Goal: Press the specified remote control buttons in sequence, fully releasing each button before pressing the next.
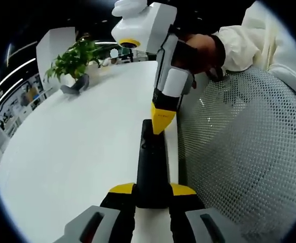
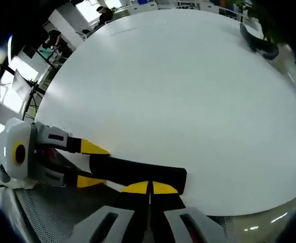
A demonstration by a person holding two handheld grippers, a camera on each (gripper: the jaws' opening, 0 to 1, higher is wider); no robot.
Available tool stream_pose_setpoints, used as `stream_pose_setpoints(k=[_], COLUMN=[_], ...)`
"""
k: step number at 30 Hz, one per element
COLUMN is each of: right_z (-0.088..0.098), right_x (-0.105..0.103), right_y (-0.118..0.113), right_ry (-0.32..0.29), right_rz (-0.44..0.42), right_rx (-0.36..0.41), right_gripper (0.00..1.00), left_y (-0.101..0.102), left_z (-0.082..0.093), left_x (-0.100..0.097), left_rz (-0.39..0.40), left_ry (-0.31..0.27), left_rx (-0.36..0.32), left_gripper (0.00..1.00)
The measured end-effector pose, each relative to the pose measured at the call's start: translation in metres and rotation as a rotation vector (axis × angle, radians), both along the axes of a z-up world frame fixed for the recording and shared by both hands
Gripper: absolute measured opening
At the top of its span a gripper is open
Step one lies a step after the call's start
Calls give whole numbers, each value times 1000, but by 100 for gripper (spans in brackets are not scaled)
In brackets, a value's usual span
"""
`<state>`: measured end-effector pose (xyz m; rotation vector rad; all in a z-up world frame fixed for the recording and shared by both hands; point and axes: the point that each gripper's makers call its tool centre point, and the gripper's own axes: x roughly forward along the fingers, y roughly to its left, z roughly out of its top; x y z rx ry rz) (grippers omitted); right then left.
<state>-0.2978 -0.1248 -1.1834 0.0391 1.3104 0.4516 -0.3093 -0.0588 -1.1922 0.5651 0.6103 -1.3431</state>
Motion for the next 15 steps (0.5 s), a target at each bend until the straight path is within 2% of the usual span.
stream_pose_setpoints(k=[5,15], right_z=[-2,-3], right_x=[-2,0], right_y=[3,2], right_ry=[15,-5], right_rz=[5,32], right_rx=[10,-18], right_gripper=[0,0], left_y=[-2,-2], left_z=[0,0], left_x=[-2,-1], left_rz=[-5,6], left_ry=[7,24], left_rx=[-8,-14], left_gripper=[24,24])
